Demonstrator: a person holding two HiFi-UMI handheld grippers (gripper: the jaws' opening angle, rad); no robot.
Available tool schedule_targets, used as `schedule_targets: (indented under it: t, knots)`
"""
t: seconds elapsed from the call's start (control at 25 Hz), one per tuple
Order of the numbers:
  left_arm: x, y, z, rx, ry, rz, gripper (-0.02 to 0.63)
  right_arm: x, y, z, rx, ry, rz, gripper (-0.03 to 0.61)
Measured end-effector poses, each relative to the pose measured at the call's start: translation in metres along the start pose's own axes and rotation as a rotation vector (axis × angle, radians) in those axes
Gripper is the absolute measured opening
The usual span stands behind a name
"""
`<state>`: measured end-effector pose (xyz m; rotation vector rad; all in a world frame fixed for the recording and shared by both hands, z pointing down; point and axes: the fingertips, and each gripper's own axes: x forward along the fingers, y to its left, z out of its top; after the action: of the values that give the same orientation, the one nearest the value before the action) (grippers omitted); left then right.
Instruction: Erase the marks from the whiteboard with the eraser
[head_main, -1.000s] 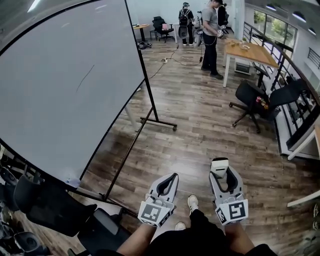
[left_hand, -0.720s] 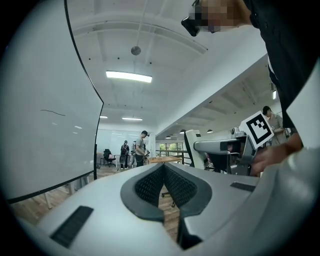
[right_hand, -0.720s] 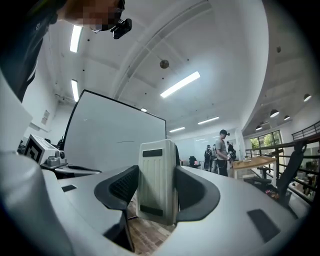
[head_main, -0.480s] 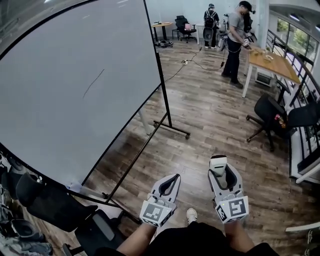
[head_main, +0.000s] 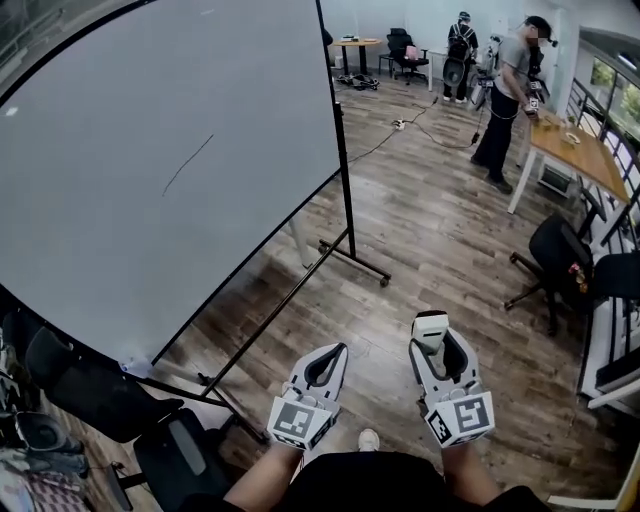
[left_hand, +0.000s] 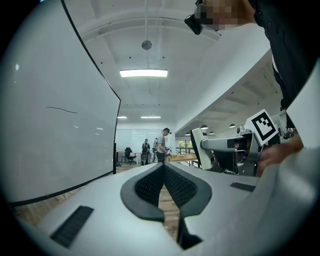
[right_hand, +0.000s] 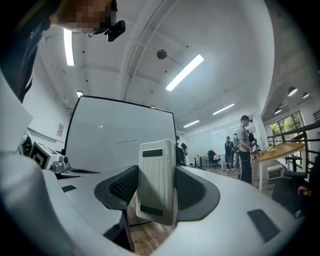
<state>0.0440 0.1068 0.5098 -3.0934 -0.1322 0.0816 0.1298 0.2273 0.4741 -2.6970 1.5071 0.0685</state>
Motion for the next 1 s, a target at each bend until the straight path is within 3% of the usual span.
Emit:
schedule_targets:
  t: [0.56,1.0]
  knots:
    - [0.009,0.109,-0.022,-0.037,0.054,0.277,0.020,0.108,0.005,-0.022,0.003,0.026,0.141,0.253]
    - [0.012,0.228,-0.017,-0.051,0.032,0.395,0.020,0.247,0.059,-0.016,-0.027,0.013,0.274,0.253]
